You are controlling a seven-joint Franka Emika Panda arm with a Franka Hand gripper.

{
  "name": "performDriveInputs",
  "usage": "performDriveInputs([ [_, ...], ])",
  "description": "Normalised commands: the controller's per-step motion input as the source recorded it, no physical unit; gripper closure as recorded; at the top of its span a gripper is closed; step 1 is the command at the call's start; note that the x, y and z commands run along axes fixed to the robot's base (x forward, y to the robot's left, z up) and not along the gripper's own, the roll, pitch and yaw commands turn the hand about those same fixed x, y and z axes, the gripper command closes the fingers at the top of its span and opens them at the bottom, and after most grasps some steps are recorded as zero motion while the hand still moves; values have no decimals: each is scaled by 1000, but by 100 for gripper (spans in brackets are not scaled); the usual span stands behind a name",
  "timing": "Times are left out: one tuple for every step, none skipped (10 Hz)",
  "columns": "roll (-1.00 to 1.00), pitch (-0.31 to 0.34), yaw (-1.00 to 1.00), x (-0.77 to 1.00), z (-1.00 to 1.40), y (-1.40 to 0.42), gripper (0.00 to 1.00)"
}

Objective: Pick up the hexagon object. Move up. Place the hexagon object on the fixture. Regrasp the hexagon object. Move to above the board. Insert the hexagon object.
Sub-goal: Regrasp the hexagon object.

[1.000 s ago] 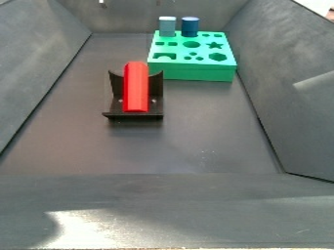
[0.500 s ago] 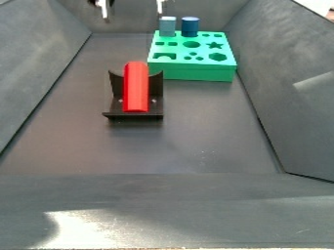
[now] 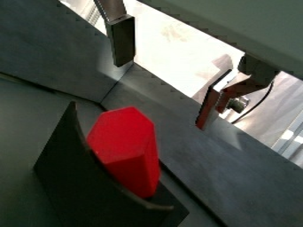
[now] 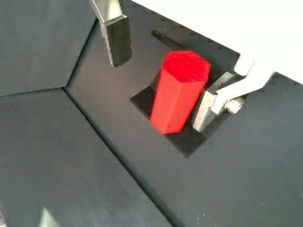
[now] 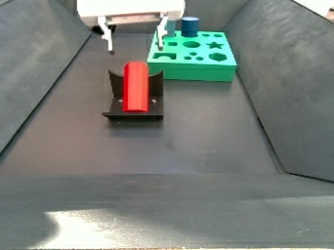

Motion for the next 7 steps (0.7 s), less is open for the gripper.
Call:
performDriveInputs([
  [65,-114,16,100,-1000,35,0],
  [62,-91,-13,110,-1000,28,0],
  [65,-78,-26,113,-954,25,0],
  [62,-52,-35,93,-758,13,0],
  [56,-41,-36,86,-660,10,0],
  [48,-24,-30,74,-470,10,0],
  [48,-11,-21,67,-327,7,0],
])
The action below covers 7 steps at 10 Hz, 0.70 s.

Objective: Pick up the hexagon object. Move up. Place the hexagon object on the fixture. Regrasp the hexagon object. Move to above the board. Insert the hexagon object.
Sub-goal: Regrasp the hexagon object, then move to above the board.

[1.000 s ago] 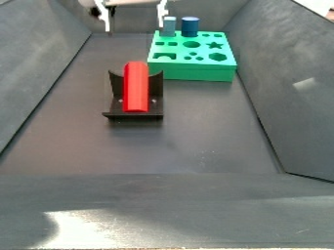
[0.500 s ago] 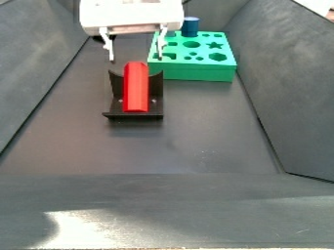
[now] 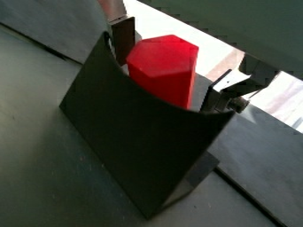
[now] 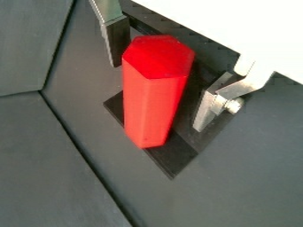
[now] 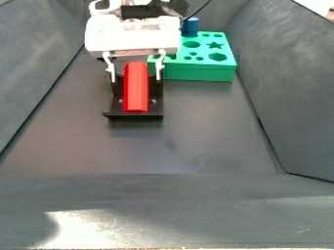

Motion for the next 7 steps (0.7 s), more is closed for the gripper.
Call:
performDriveInputs([
  [38,14,-11,43,-213,-3,0],
  [38,8,-7,16,-190,-13,0],
  [38,9,4,19,-188,-10,0],
  [38,9,9,19,-188,-9,0],
  [38,9,13,20,-187,-9,0],
  [0,0,0,0,0,0,100],
  [231,48,104,-161,1000,74,100],
])
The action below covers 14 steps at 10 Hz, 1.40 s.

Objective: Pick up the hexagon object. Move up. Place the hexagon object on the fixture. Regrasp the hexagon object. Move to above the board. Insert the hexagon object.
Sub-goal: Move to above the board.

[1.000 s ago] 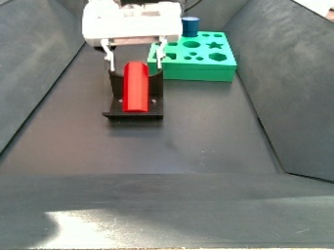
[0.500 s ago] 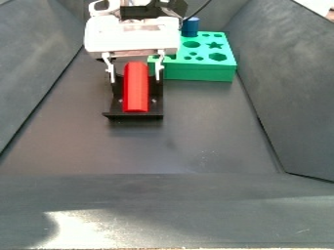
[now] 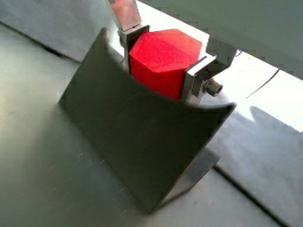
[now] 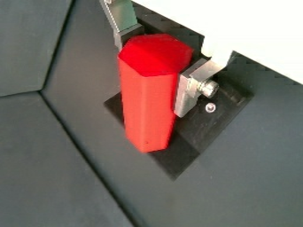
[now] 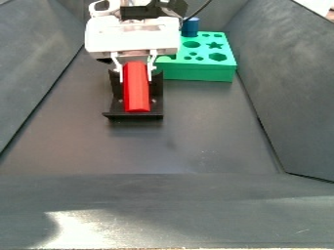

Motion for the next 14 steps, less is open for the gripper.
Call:
performDriveInputs([
  [211,40,100,-161,1000,72,100],
  [112,-2,87,-158,1000,67,100],
  [46,-21,76,-154,1000,67,100],
  [1,-34,56,-152,1000,64,100],
  [-20,-38,37,-149,1000,61,100],
  [-29,-38,24,-147,1000,59,100],
  [-42,-31,-5,-141,1000,54,100],
  [-45,-28,-14,-139,1000,53,100],
  [-50,-19,-22,-136,1000,50,100],
  [-52,-11,-29,-135,1000,48,100],
  [-58,3,-29,-133,1000,44,100],
  [-58,8,-28,-131,1000,43,100],
  [-55,19,-23,-130,1000,41,100],
  [-53,25,-18,-127,1000,37,100],
])
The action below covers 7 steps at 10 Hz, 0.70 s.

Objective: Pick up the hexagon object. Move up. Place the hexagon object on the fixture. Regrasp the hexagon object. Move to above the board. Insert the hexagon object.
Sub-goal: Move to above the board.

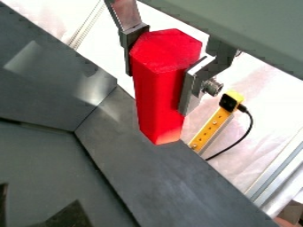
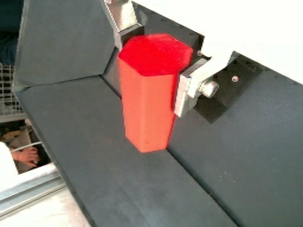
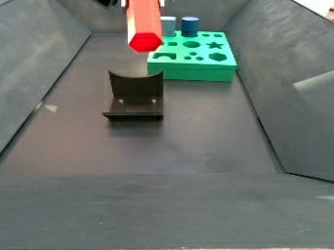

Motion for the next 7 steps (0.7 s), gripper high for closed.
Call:
performDriveInputs([
  [-52,40,-12,-124,1000,34,100],
  [-50,46,-9,-122,1000,33,100],
  [-50,52,5,-115,1000,26,100],
  [-53,51,9,-115,1000,25,100],
  [-58,52,20,-112,1000,21,100],
  [-58,52,23,-110,1000,19,100],
  [-61,48,32,-70,728,8,100],
])
